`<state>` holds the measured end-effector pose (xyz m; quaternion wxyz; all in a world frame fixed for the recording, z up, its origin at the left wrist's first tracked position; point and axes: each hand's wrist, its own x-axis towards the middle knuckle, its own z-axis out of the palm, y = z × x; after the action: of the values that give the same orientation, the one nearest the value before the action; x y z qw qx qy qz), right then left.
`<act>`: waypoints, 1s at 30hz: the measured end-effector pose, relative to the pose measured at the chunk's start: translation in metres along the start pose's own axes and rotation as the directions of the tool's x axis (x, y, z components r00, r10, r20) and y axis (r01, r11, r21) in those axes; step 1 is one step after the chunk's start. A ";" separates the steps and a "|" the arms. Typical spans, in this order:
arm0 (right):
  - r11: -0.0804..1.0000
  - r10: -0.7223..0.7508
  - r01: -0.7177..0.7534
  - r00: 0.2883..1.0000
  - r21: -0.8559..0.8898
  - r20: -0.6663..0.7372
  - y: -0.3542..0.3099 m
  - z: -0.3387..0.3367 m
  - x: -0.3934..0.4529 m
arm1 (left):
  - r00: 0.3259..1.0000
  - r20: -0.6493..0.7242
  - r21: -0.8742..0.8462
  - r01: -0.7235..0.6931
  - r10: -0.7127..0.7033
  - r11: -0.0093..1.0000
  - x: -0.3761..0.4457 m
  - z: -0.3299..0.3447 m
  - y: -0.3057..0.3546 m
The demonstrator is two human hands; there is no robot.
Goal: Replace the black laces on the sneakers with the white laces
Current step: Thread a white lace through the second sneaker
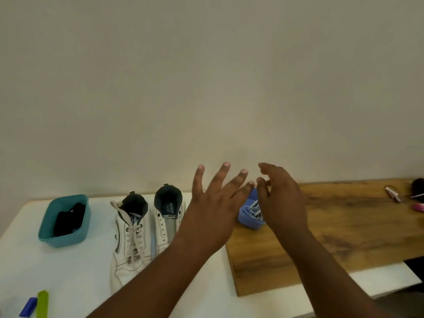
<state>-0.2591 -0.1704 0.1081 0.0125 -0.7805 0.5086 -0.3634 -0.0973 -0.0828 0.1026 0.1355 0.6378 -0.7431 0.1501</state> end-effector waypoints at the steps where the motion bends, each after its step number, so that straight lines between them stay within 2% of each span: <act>1: 0.997 0.068 -0.064 0.994 -0.047 0.081 0.020 0.007 0.006 | 0.998 0.062 0.021 0.009 -0.010 1.000 0.007 0.010 0.008; 2: 0.987 0.129 -0.107 0.974 -0.124 0.189 0.039 0.016 0.011 | 0.991 0.131 0.036 0.025 -0.030 0.999 0.013 0.020 0.016; 4: 0.952 0.204 -0.085 0.894 -0.295 0.400 0.066 0.035 0.017 | 0.968 0.234 0.034 0.079 -0.085 0.996 0.019 0.039 0.027; 7: 0.904 0.257 0.016 0.777 -0.427 0.574 0.083 0.061 0.024 | 0.941 0.310 -0.007 0.146 -0.136 0.989 0.020 0.061 0.038; 9: 0.874 0.234 0.117 0.750 -0.472 0.619 0.084 0.076 0.027 | 0.929 0.340 -0.040 0.169 -0.145 0.985 0.017 0.073 0.043; 11: 0.840 0.189 0.209 0.752 -0.501 0.632 0.085 0.088 0.029 | 0.920 0.364 -0.078 0.184 -0.144 0.980 0.017 0.084 0.046; 14: 0.740 0.173 0.341 0.737 -0.581 0.653 0.089 0.105 0.030 | 0.907 0.393 -0.148 0.224 -0.151 0.963 0.017 0.101 0.049; 18: 0.675 0.189 0.418 0.699 -0.608 0.690 0.099 0.118 0.029 | 0.877 0.471 -0.209 0.213 -0.092 0.954 0.016 0.121 0.055; 20: 0.729 0.155 0.354 0.748 -0.585 0.645 0.107 0.117 0.031 | 0.880 0.470 -0.237 0.195 -0.064 0.952 0.017 0.123 0.059; 22: 0.853 0.136 0.148 0.863 -0.501 0.486 0.111 0.105 0.034 | 0.888 0.459 -0.291 0.193 -0.041 0.937 0.016 0.123 0.062; 24: 0.954 0.147 -0.065 0.952 -0.291 0.268 0.103 0.083 0.043 | 0.899 0.434 -0.396 0.254 -0.064 0.883 0.010 0.122 0.063; 25: 0.981 0.156 -0.131 0.973 -0.145 0.169 0.092 0.070 0.048 | 0.907 0.407 -0.463 0.305 -0.106 0.832 0.006 0.119 0.062; 28: 0.953 0.166 -0.148 0.985 0.265 -0.047 0.040 0.021 0.069 | 0.927 0.241 -0.661 0.374 -0.289 0.650 0.001 0.106 0.049; 30: 0.910 0.138 -0.079 0.983 0.407 -0.118 -0.003 -0.015 0.082 | 0.909 0.169 -0.725 0.376 -0.381 0.577 0.003 0.088 0.035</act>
<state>-0.2474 -0.2298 0.1655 0.1552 -0.7035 0.4656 -0.5140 -0.1328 -0.1155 0.0208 0.4142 0.6692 -0.5848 -0.1965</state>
